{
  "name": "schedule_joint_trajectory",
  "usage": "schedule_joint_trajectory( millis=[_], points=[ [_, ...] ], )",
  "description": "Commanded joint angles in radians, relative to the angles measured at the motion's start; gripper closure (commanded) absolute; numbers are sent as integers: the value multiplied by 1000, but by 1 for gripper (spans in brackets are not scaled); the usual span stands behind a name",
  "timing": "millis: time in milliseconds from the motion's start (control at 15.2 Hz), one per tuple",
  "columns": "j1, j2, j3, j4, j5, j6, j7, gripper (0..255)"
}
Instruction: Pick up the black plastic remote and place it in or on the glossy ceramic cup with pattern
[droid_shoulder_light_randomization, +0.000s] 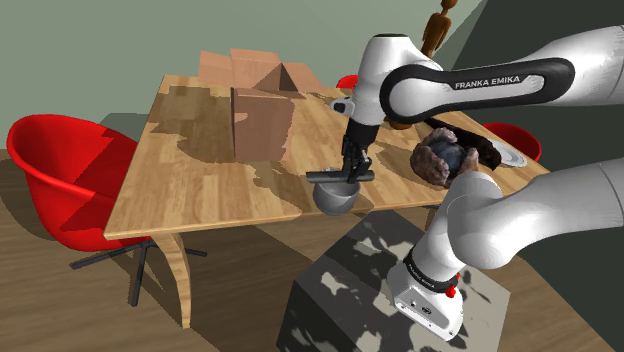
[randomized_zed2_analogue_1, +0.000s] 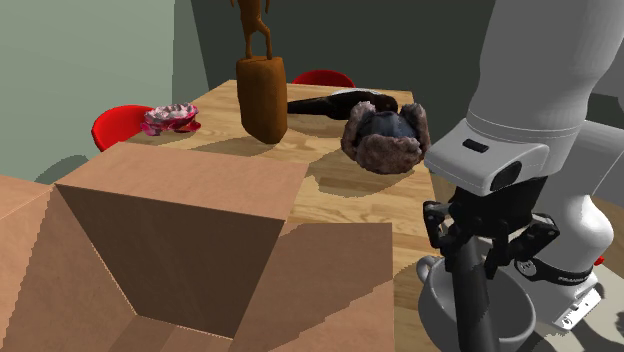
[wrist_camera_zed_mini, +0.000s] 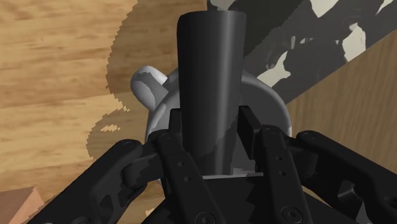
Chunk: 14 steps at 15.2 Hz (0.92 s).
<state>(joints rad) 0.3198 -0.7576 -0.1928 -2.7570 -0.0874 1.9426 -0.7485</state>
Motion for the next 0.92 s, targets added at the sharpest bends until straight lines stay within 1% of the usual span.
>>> schedule_joint_trajectory(
  millis=[0,264,330,660,858],
  points=[
    [0,0,0,-3,0,3,0,255],
    [0,0,0,-3,0,3,0,255],
    [0,0,0,-2,0,3,0,0],
    [0,0,0,-3,0,3,0,0],
    [3,-17,8,89,7,-106,0,0]
  ],
)
